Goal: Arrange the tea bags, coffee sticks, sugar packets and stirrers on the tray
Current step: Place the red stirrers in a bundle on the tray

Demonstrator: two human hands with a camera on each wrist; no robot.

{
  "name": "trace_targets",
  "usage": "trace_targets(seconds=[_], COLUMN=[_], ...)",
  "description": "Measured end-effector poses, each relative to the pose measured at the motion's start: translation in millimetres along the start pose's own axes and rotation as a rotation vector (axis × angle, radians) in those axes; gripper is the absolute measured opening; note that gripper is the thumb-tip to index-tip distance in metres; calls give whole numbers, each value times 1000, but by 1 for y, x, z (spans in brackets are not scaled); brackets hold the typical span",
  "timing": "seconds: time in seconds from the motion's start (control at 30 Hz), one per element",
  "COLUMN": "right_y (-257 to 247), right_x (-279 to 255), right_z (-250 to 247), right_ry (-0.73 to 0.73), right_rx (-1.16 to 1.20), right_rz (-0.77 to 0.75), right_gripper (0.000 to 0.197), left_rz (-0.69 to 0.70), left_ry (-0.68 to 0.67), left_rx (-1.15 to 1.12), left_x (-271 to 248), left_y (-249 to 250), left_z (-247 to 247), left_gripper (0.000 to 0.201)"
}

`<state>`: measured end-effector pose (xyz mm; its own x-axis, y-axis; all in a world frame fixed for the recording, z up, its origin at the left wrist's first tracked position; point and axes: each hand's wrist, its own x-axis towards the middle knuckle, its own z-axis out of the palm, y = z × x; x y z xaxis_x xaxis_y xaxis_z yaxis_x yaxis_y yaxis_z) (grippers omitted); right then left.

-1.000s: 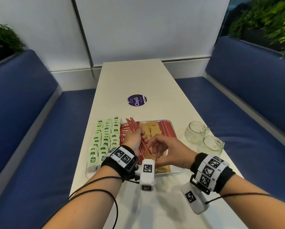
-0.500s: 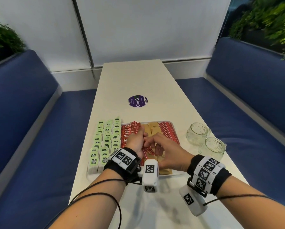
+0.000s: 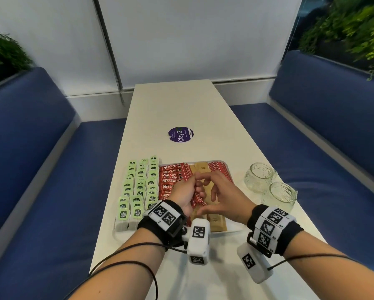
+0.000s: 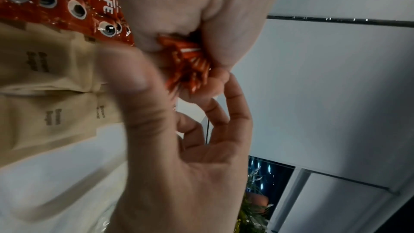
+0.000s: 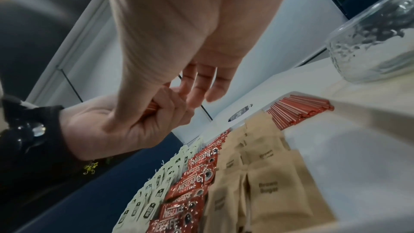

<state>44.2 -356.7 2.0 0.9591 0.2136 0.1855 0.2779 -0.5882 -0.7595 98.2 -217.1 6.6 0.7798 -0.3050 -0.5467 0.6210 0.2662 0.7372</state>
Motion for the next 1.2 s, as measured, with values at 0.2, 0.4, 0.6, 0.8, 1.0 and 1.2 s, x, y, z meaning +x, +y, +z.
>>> trace_targets(seconds=[0.2,0.4,0.6,0.8,1.0,1.2], right_y=[7,5,-13,-8,-9,-10], right_x=[-2,13,22,14,10,0], right_z=[-2,-20,-18,-11,-7,-7], right_ry=[-25,109,111,-42,81,100], right_rx=[23,266,590,411,14,-168], right_rz=[82,252,436,383,374,385], right_gripper=[119,91,35,47,41,40], left_rz=[-17,-70,-108,-27,424,643], left_ry=[-171,-285,-279,-272,-174,-85], left_rx=[140,372,443,635,1512,1913], left_x=[-13,-19,-21,-28,-31,-36], left_y=[-5,-15,-16,-13,-10,0], left_z=[0,-9,-2,-3,3,11], left_gripper=[17,19,27,24,16,22])
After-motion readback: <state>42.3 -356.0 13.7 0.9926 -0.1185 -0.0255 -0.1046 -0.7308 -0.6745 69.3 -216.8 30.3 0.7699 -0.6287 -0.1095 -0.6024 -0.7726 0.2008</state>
